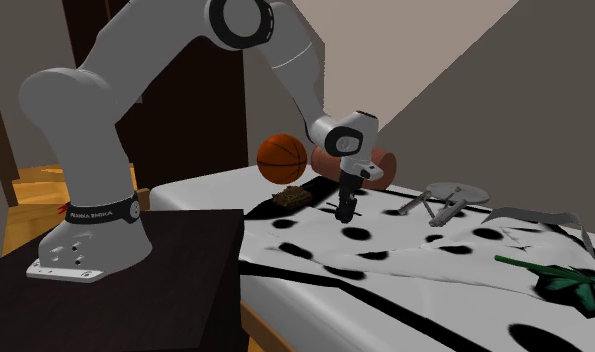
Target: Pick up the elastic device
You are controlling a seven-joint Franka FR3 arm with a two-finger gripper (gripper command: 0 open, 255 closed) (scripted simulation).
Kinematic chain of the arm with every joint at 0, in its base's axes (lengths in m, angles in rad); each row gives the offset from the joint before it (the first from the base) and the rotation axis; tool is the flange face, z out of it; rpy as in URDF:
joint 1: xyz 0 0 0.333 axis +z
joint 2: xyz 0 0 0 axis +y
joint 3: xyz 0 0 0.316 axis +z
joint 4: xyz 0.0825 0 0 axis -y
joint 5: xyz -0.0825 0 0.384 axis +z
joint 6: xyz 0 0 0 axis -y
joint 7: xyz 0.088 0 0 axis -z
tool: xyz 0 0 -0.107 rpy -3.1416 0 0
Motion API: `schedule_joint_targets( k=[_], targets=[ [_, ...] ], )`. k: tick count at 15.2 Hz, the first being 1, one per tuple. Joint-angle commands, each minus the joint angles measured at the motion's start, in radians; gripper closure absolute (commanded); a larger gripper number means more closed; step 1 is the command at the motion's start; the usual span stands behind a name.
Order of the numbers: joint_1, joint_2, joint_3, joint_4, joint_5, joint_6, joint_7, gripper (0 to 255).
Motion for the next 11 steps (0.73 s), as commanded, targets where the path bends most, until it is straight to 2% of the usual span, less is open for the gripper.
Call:
schedule_joint_targets(
  k=[1, 11],
  targets=[
    [-0.001, -0.012, 0.001, -0.005, 0.001, -0.007, 0.001, 255],
    [-0.008, -0.121, 0.008, -0.037, 0.006, -0.083, 0.01, 255]
  ],
)
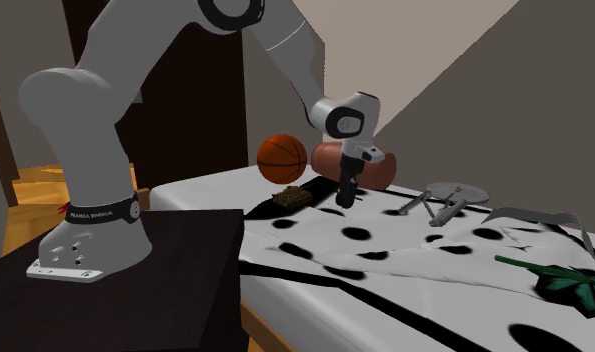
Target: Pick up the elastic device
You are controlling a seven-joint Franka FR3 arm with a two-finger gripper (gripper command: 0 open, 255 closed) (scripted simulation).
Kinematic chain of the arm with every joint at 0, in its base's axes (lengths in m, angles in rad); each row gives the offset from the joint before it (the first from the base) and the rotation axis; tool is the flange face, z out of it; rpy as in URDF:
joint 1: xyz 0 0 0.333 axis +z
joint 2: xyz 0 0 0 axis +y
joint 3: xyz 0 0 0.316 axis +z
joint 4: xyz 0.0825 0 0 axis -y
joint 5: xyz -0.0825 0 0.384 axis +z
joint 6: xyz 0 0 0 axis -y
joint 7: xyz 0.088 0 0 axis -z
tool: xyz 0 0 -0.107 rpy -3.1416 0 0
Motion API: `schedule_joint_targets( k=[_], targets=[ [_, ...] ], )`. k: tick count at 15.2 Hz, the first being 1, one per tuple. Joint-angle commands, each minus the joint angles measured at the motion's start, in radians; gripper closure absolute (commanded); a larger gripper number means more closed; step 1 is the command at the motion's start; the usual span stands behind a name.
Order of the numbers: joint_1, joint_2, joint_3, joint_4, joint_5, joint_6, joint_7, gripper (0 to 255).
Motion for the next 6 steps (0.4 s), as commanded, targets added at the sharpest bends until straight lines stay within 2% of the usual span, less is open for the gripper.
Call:
schedule_joint_targets(
  k=[1, 6],
  targets=[
    [-0.001, -0.021, 0.001, -0.004, 0.001, -0.017, 0.002, 255],
    [-0.004, -0.053, 0.004, -0.009, 0.003, -0.044, 0.005, 255]
  ],
)
